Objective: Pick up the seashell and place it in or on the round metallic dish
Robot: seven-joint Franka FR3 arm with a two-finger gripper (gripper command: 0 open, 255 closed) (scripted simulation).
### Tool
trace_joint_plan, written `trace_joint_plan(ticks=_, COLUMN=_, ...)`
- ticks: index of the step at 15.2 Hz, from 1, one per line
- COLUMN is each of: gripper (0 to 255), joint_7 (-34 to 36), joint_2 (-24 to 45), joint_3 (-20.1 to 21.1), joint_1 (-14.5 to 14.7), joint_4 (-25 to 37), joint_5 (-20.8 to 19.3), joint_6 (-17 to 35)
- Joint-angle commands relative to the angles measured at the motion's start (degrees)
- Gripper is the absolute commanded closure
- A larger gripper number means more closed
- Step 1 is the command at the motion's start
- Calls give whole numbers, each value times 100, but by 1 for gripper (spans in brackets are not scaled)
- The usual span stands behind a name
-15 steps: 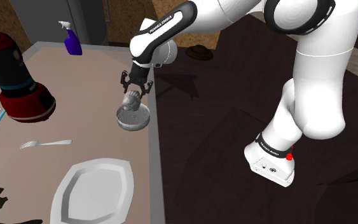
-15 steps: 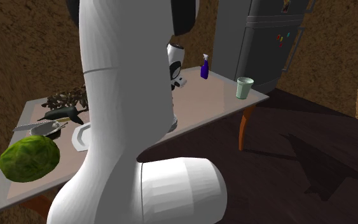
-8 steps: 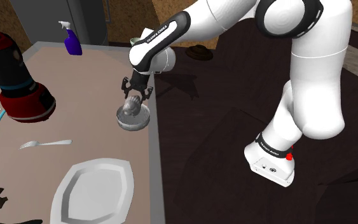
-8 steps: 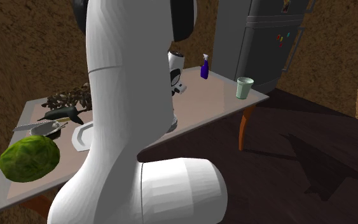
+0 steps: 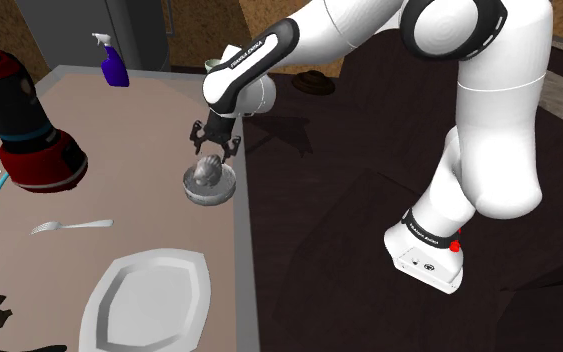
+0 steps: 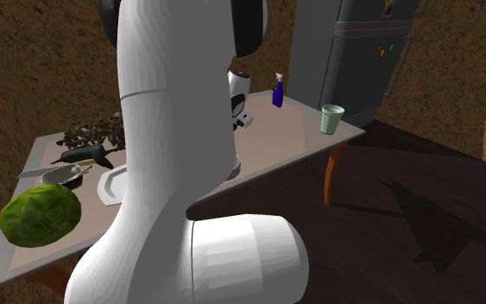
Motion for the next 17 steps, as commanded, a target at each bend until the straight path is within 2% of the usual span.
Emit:
trace_joint_plan(ticks=1, gripper=0, joint_7=0, joint_2=-2, joint_3=0, joint_1=0, joint_4=1, joint_5=0, joint_6=1)
trace_joint_plan(ticks=5, gripper=0, joint_7=0, joint_2=0, joint_3=0, joint_1=0, joint_4=3, joint_5=0, joint_6=1)
trace_joint_plan(ticks=9, gripper=0, joint_7=199, joint_2=-626, joint_3=-226, joint_1=61, joint_4=-209, joint_5=-314, joint_6=-410)
trace_joint_plan(ticks=17, gripper=0, joint_7=200, joint_2=-626, joint_3=-225, joint_1=60, joint_4=-209, joint_5=-314, joint_6=-409)
